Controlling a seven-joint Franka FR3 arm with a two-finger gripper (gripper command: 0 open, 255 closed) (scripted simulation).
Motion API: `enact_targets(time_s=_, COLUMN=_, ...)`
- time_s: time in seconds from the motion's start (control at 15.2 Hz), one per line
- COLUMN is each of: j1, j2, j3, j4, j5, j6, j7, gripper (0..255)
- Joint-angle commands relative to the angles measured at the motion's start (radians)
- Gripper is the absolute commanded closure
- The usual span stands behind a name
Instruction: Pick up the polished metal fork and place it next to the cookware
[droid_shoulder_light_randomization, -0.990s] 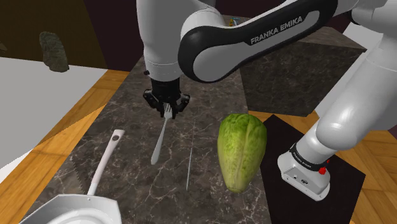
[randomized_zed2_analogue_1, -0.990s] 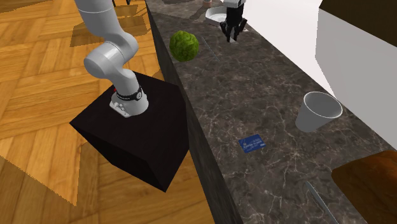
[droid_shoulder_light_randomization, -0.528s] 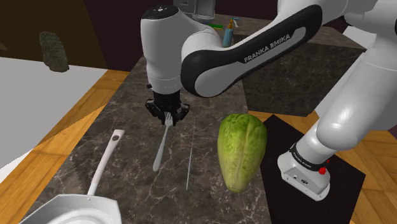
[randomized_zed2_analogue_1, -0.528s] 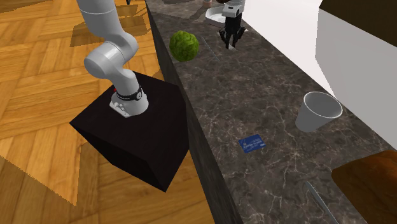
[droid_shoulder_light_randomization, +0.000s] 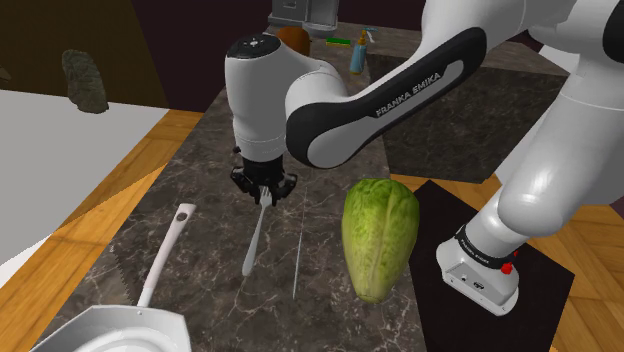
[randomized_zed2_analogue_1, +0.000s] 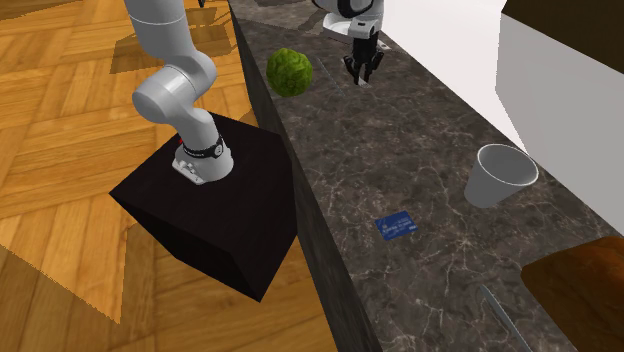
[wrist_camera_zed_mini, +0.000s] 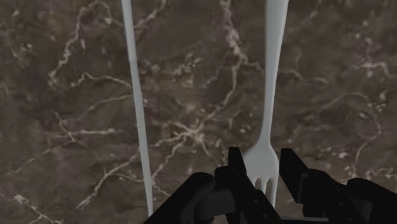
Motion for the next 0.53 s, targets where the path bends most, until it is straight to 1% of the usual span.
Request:
enact_targets(time_s=0.0, j1=0.001, j2=0.001, j3=0.0, j4=-0.001, j5=-0.001, j6=0.002, j7=0.001, gripper=255)
enact_targets(time_s=0.2, j1=0.001, j2=0.001, j3=0.0, j4=-0.001, j5=-0.001, j6=0.001, j7=0.001, gripper=255)
enact_targets(time_s=0.26, j1=0.001, j2=0.001, j3=0.0, j4=-0.001, j5=-0.001, j6=0.001, j7=0.001, gripper=0)
enact_targets(time_s=0.46, j1=0.001, j2=0.001, j3=0.0, j4=-0.001, j5=-0.001, j6=0.001, j7=0.001, gripper=0)
